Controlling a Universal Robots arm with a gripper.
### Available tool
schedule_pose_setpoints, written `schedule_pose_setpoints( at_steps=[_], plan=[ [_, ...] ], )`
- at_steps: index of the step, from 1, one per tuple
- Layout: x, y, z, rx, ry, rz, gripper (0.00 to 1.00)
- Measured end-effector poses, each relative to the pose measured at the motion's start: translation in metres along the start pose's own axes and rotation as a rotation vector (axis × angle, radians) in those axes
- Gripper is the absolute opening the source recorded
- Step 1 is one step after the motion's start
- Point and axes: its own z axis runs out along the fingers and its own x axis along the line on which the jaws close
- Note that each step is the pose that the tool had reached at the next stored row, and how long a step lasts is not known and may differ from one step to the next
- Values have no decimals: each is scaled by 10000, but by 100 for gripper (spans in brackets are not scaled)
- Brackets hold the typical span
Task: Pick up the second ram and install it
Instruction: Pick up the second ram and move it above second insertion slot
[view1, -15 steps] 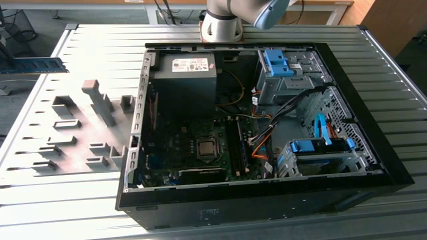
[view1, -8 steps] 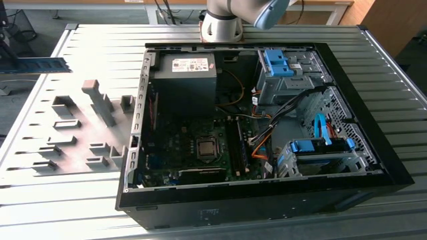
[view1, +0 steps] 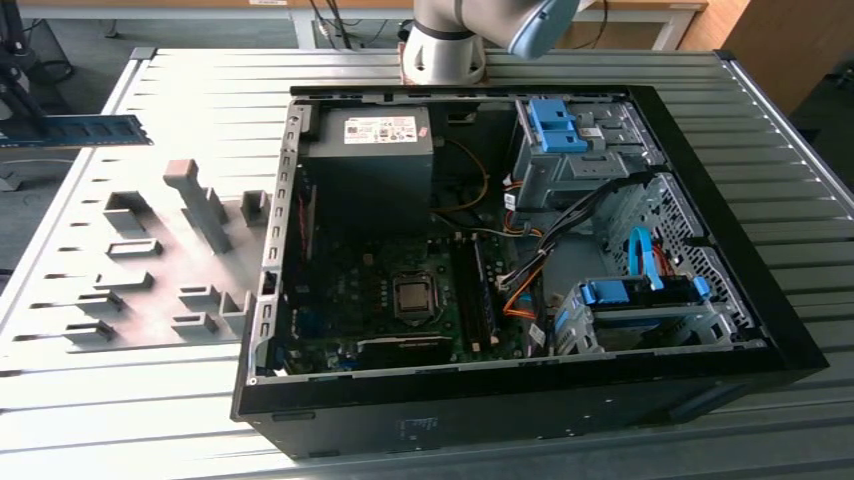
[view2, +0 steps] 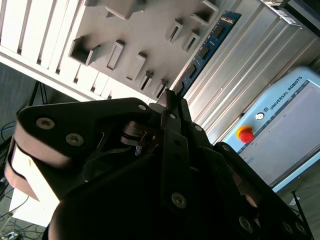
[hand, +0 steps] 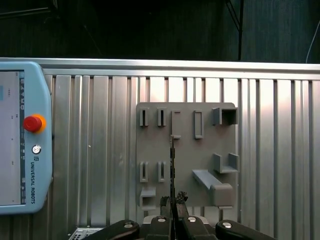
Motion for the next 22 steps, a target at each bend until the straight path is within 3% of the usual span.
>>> schedule_pose_setpoints(
  at_steps=[22],
  plan=[
    [0, -222, -4, 0, 0, 0, 14]
  ],
)
